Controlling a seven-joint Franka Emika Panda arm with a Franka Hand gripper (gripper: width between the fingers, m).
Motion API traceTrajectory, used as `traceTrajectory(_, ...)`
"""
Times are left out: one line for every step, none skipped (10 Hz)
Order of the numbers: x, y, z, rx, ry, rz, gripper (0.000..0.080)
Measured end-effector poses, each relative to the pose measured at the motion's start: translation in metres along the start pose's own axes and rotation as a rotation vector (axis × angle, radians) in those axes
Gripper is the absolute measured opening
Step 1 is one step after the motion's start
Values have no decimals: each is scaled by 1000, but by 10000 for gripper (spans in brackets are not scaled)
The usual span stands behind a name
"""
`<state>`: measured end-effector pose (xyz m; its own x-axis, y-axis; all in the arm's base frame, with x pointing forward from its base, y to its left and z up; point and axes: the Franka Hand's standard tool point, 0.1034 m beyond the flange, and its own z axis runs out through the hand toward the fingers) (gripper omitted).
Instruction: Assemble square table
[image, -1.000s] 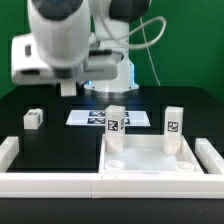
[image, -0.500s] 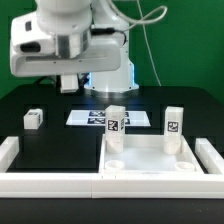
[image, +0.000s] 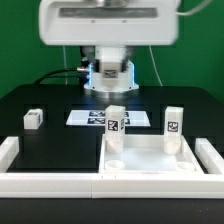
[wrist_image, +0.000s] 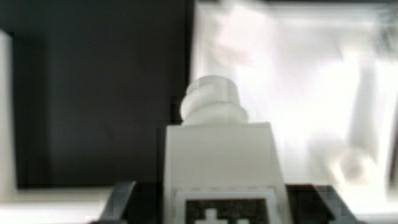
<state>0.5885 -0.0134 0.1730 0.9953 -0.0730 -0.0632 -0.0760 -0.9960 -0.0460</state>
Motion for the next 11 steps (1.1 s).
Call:
traceTrajectory(-1, 3, 1, -3, 54, -22, 287)
traceTrajectory(3, 4, 1, -8, 138, -21, 287)
traceTrajectory(4, 5, 2, -13, 207, -22, 287)
traceTrajectory(7, 6, 3, -18, 269, -22, 287)
traceTrajectory(10, 8, 3, -25, 354, -23, 287)
traceTrajectory(12, 3, 5, -27, 453, -2, 287)
traceTrajectory(7, -28, 26, 7, 539, 56, 288)
traceTrajectory(10, -68, 43, 38, 566, 69, 288)
traceTrajectory(21, -92, 47, 60, 676, 83, 288)
traceTrajectory(20, -99, 60, 59, 678, 104, 288)
traceTrajectory(21, -99, 58, 50, 678, 80, 288)
